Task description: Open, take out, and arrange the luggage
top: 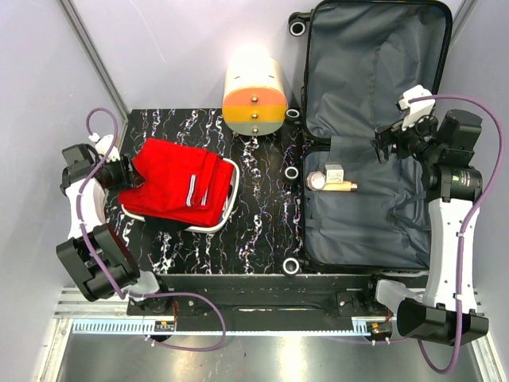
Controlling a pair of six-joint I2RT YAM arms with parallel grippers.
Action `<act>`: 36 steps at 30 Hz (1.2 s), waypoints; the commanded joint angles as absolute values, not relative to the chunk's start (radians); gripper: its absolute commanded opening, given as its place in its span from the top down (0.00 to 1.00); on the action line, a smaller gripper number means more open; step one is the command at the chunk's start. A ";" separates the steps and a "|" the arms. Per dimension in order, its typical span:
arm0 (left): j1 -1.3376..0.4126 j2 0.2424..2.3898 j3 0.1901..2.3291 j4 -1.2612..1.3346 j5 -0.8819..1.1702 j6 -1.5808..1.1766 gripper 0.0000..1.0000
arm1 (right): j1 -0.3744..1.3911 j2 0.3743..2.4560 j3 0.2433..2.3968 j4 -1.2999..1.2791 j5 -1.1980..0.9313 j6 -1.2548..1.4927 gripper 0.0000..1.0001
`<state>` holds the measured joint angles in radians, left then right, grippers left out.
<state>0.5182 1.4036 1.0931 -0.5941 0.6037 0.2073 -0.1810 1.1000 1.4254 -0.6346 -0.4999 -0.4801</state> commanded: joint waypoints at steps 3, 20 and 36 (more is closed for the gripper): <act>0.525 1.361 1.267 -0.702 0.532 0.354 0.15 | -0.176 1.118 1.450 -0.666 -0.529 -0.499 0.00; -0.060 1.158 1.182 -0.830 0.280 0.118 0.01 | -0.176 1.158 1.399 -0.798 -0.612 -0.477 0.00; 0.061 1.650 1.254 -0.609 0.041 -0.015 0.01 | -0.176 1.108 1.361 -0.807 -0.555 -0.480 0.00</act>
